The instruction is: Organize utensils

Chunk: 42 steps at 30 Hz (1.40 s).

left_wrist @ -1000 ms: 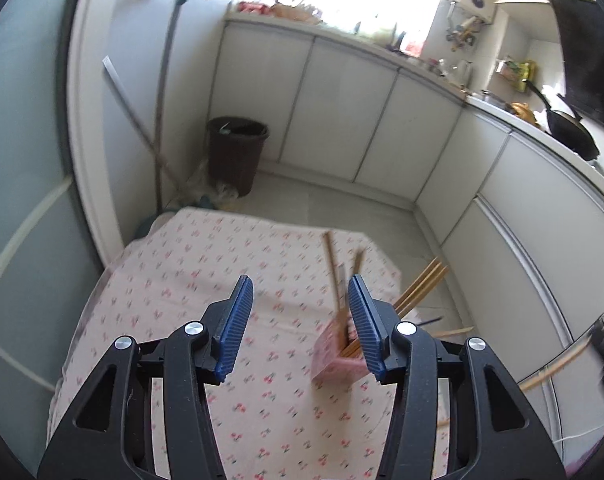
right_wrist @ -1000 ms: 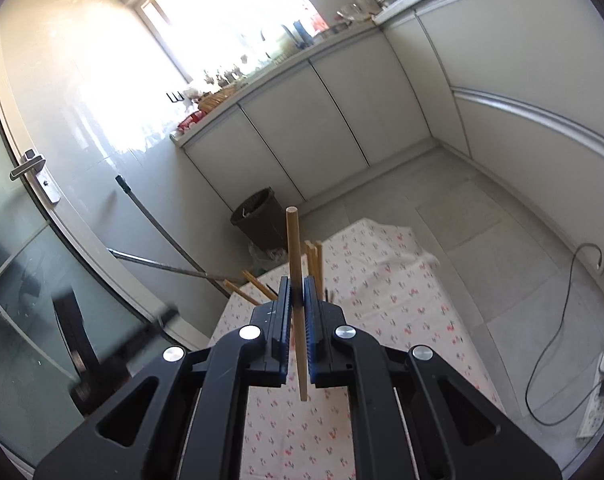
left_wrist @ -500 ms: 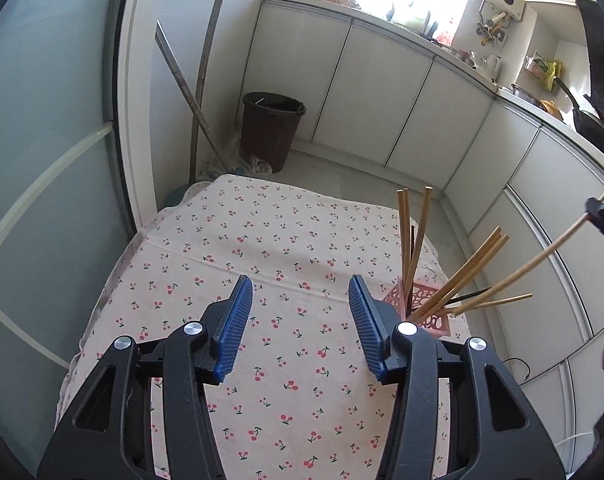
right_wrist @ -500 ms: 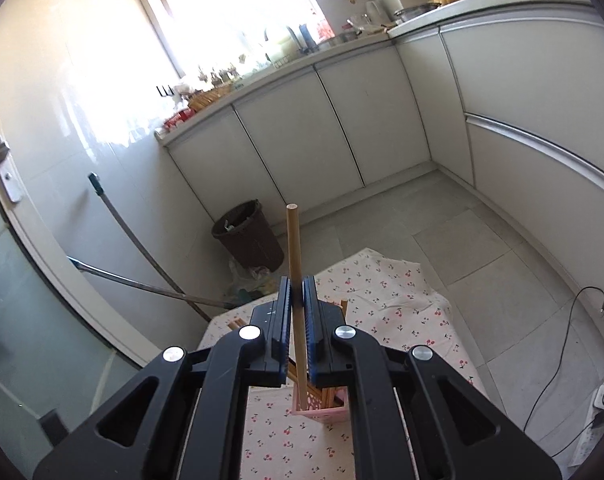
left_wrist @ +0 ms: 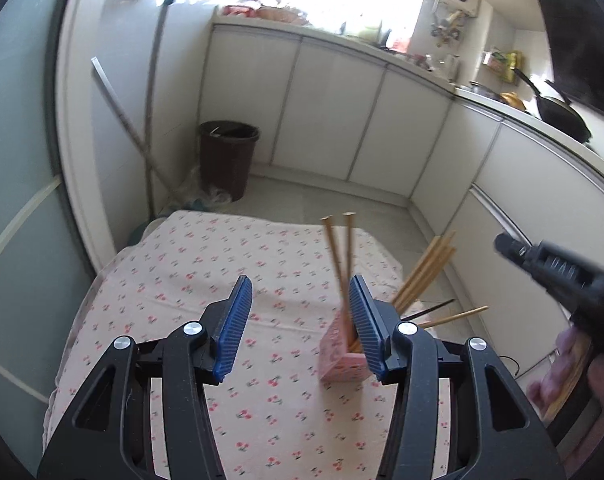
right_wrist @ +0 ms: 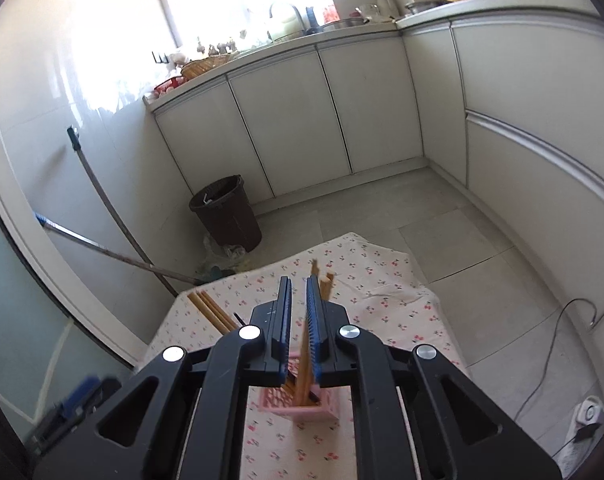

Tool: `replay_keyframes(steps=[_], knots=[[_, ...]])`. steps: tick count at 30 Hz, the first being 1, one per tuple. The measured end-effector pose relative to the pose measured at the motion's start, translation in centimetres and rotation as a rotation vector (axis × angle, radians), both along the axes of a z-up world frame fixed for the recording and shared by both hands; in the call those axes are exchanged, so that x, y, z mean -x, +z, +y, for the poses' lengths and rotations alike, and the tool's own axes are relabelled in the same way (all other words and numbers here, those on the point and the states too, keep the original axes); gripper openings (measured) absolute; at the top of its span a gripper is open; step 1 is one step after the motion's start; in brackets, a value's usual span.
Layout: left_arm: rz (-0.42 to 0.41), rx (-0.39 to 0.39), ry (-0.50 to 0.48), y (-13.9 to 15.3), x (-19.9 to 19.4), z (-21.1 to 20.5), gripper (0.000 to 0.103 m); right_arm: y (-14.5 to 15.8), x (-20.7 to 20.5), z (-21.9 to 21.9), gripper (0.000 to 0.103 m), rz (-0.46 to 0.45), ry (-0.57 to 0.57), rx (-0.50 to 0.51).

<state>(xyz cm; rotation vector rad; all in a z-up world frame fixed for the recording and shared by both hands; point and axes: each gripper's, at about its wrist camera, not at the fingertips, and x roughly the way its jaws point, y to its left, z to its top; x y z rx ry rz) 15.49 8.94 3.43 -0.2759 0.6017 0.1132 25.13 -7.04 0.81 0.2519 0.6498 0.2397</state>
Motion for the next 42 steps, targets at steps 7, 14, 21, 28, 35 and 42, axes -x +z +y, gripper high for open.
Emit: replay_keyframes(steps=[7, 14, 21, 28, 35, 42], knots=[[0.043, -0.08, -0.063, -1.5, -0.2, -4.0, 0.051, -2.7, 4.7, -1.9, 0.013, 0.013, -0.014, 0.098], [0.08, -0.137, -0.091, -3.6, 1.9, -6.5, 0.062, -5.7, 8.9, -3.6, 0.022, 0.048, 0.001, 0.129], [0.08, -0.182, -0.075, -4.4, 4.6, -7.9, 0.075, -5.9, 11.6, -4.5, 0.047, 0.045, -0.034, 0.148], [0.076, -0.238, -0.049, -4.5, 6.8, -8.7, 0.081, -7.1, 14.9, -5.8, 0.064, 0.02, -0.114, 0.203], [0.063, -0.251, -0.057, -5.3, 8.6, -9.3, 0.088, -7.4, 16.7, -6.9, 0.085, 0.005, -0.198, 0.222], [-0.017, -0.237, 0.001, -5.2, 10.0, -9.0, 0.096, -7.2, 18.0, -7.2, 0.095, -0.013, -0.253, 0.252]])
